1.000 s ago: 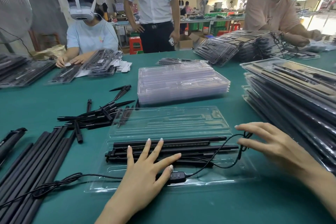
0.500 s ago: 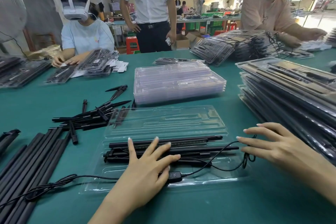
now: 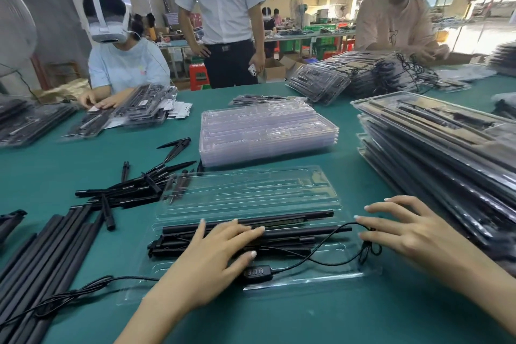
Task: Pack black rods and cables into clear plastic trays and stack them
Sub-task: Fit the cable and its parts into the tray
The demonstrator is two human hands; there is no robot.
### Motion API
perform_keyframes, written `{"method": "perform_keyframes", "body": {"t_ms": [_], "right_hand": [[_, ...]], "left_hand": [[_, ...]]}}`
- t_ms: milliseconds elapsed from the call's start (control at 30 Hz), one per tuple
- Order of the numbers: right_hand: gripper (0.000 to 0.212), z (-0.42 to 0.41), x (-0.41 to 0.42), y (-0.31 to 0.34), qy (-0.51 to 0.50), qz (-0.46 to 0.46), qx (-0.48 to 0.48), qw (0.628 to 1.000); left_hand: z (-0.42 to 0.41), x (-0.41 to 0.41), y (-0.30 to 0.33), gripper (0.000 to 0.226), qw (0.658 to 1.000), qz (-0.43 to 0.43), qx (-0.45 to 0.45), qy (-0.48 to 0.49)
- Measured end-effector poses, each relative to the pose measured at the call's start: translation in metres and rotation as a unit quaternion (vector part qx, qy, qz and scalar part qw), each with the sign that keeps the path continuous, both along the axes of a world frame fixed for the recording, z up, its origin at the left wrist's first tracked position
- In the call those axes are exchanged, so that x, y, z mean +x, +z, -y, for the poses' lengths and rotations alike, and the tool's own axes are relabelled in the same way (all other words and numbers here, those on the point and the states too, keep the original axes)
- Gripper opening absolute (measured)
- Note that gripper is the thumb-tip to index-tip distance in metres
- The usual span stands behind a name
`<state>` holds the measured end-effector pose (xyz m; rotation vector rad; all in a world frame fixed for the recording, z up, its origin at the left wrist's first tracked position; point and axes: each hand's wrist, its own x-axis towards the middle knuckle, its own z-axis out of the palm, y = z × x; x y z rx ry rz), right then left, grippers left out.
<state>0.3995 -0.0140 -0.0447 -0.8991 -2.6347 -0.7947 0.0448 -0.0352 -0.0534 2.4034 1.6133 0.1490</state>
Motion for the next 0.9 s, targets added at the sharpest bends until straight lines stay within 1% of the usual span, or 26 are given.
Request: {"method": "perform_keyframes", "body": {"t_ms": [67, 100, 133, 233, 333, 433, 467, 533, 600, 667, 800, 833, 900], "right_hand": [[0.036, 0.000, -0.001, -0.001, -0.002, 0.001, 0.003, 1.000], [0.034, 0.001, -0.002, -0.002, -0.005, 0.002, 0.001, 1.000], [0.036, 0.001, -0.002, -0.002, -0.010, 0.002, 0.000, 1.000], [0.043, 0.000, 0.000, -0.004, -0.015, -0.003, 0.006, 1.000], [0.042, 0.002, 0.001, -0.006, -0.016, -0.009, 0.006, 1.000], [0.042, 0.001, 0.000, -0.008, -0.011, -0.015, 0.003, 1.000], [0.040, 0.000, -0.001, -0.009, -0.010, -0.020, 0.006, 1.000], [0.029, -0.001, -0.002, -0.010, -0.017, -0.023, 0.004, 1.000], [0.034, -0.003, -0.004, -0.009, -0.023, -0.031, -0.001, 0.999], [0.028, -0.003, -0.003, -0.009, -0.017, -0.034, 0.002, 0.999], [0.047, -0.002, 0.002, -0.006, -0.021, -0.053, 0.014, 0.998], [0.047, -0.001, 0.003, -0.005, -0.024, -0.055, 0.008, 0.998], [0.038, 0.000, 0.001, -0.004, -0.027, -0.057, 0.005, 0.998]], "left_hand": [[-0.008, 0.016, 0.000, 0.047, 0.999, 0.010, 0.043, -0.012], [-0.011, 0.024, -0.001, 0.049, 0.998, 0.019, 0.051, -0.018], [-0.014, 0.032, -0.004, 0.050, 0.998, 0.025, 0.051, -0.021], [-0.015, 0.048, -0.019, 0.050, 0.999, 0.027, 0.027, -0.022], [-0.013, 0.049, -0.028, 0.050, 0.998, 0.050, 0.025, -0.013], [-0.017, 0.048, -0.026, 0.050, 0.999, 0.039, 0.012, -0.009], [-0.019, 0.049, -0.024, 0.050, 0.999, 0.037, 0.002, -0.006], [-0.020, 0.050, -0.021, 0.052, 0.999, 0.033, -0.017, 0.002], [-0.019, 0.051, -0.021, 0.053, 0.999, 0.030, -0.025, 0.008], [-0.017, 0.052, -0.021, 0.052, 0.999, 0.036, -0.025, 0.010], [-0.018, 0.050, -0.018, 0.049, 0.999, 0.033, -0.021, 0.007], [-0.019, 0.050, -0.018, 0.049, 0.999, 0.034, -0.022, 0.006], [-0.018, 0.051, -0.018, 0.048, 0.999, 0.043, -0.021, 0.010]]}}
